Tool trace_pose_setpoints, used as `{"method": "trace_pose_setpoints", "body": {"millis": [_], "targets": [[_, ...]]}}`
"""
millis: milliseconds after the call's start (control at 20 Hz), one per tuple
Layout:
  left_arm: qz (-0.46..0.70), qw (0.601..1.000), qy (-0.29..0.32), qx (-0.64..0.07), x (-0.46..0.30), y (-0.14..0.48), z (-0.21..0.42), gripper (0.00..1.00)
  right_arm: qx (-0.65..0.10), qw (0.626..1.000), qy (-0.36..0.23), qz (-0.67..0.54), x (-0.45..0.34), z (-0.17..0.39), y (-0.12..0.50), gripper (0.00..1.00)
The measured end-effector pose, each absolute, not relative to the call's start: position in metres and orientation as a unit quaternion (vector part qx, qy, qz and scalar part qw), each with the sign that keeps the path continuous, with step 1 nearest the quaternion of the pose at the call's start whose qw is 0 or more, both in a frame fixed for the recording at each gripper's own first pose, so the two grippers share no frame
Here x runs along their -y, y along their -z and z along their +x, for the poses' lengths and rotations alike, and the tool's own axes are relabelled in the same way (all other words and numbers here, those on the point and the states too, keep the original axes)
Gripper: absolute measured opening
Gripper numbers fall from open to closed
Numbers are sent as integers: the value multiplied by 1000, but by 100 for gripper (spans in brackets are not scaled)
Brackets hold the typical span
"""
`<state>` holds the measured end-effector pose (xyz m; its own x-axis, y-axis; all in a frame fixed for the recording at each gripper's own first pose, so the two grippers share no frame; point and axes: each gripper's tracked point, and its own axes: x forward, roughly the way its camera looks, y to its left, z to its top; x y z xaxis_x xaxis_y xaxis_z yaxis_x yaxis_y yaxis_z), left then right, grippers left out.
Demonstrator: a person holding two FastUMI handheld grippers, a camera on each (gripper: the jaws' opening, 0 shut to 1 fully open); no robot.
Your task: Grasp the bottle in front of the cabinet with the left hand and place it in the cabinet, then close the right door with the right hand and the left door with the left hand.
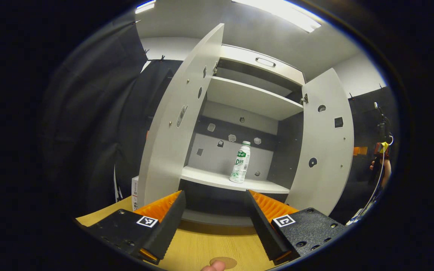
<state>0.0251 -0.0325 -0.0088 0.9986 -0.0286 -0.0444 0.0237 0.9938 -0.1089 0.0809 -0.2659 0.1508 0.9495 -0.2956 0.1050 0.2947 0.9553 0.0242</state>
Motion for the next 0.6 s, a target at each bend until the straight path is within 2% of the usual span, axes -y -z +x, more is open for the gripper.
{"method": "trace_pose_setpoints", "body": {"millis": [150, 200, 400, 450, 500, 600], "targets": [[-61, 998, 17, -21, 34, 8, 28, 96, 58, 988, 142, 2, 256, 79, -149, 100], [-65, 997, 21, -21, 36, 7, 29, 96, 58, 989, 138, 0, 253, 79, -150, 96], [-77, 996, 28, -17, 38, 5, 29, 96, 58, 991, 120, -11, 233, 79, -150, 95], [-78, 996, 28, -18, 37, 6, 28, 96, 57, 992, 115, -12, 226, 79, -150, 87], [-79, 996, 26, -19, 37, 6, 27, 96, 56, 992, 110, -13, 221, 79, -149, 95], [-81, 996, 21, -18, 31, 5, 24, 96, 56, 993, 101, -19, 208, 80, -149, 95]]}}
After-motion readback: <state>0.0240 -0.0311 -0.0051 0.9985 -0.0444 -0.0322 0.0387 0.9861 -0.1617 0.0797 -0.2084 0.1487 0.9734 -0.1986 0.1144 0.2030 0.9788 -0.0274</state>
